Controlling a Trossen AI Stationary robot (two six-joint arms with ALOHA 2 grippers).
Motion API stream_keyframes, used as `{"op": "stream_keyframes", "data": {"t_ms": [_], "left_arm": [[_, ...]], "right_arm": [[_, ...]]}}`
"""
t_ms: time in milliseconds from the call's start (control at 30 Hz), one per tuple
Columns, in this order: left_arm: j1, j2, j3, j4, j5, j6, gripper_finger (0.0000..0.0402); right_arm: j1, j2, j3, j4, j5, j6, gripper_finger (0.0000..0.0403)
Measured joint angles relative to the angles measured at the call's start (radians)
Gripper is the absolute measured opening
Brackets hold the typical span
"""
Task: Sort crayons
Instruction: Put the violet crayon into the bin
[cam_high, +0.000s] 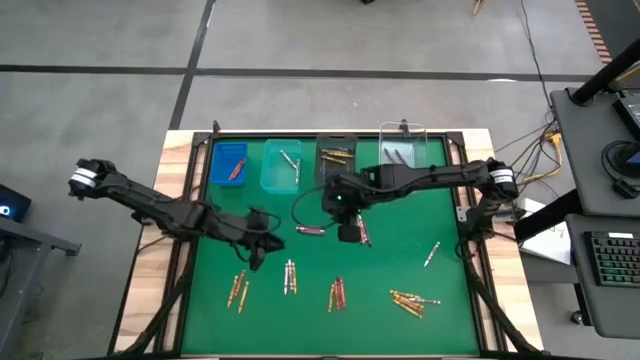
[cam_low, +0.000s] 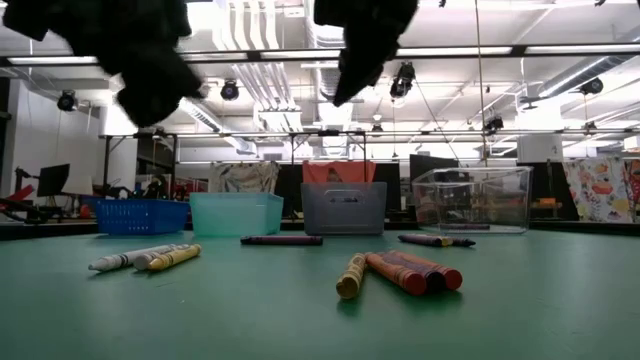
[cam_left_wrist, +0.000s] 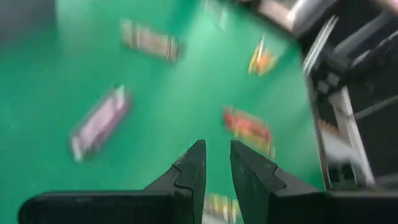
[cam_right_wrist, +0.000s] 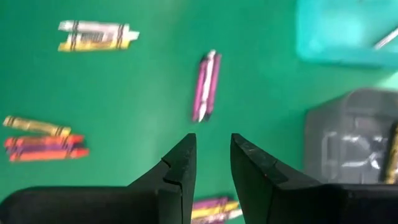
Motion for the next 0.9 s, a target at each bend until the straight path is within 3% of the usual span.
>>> {"op": "stream_keyframes", "data": {"t_ms": [167,333,500,633,900], "left_arm": [[-0.042,0.042,0.0,-0.16,0.062,-0.262,0.0056],[-0.114,0.07,0.0,-0.246,0.187,-0.481,0.0056],[-0.199,0.096,0.037,-0.325,0.212,-0.575,0.0056],[-0.216,0.126,0.101,-0.376,0.192,-0.527,0.0056],[-0.211,0.238,0.217,-0.385,0.015,-0.093,0.0056]], "right_arm": [[0.042,0.0,-0.012,-0.047,0.0,0.038,0.0088],[0.079,0.0,-0.036,-0.051,0.0,0.042,0.0084],[0.097,0.0,-0.068,-0.098,-0.001,0.054,0.0083],[0.095,-0.001,-0.106,-0.111,0.001,0.088,0.0084],[0.095,-0.012,-0.244,-0.096,0.0,0.127,0.0072]]}}
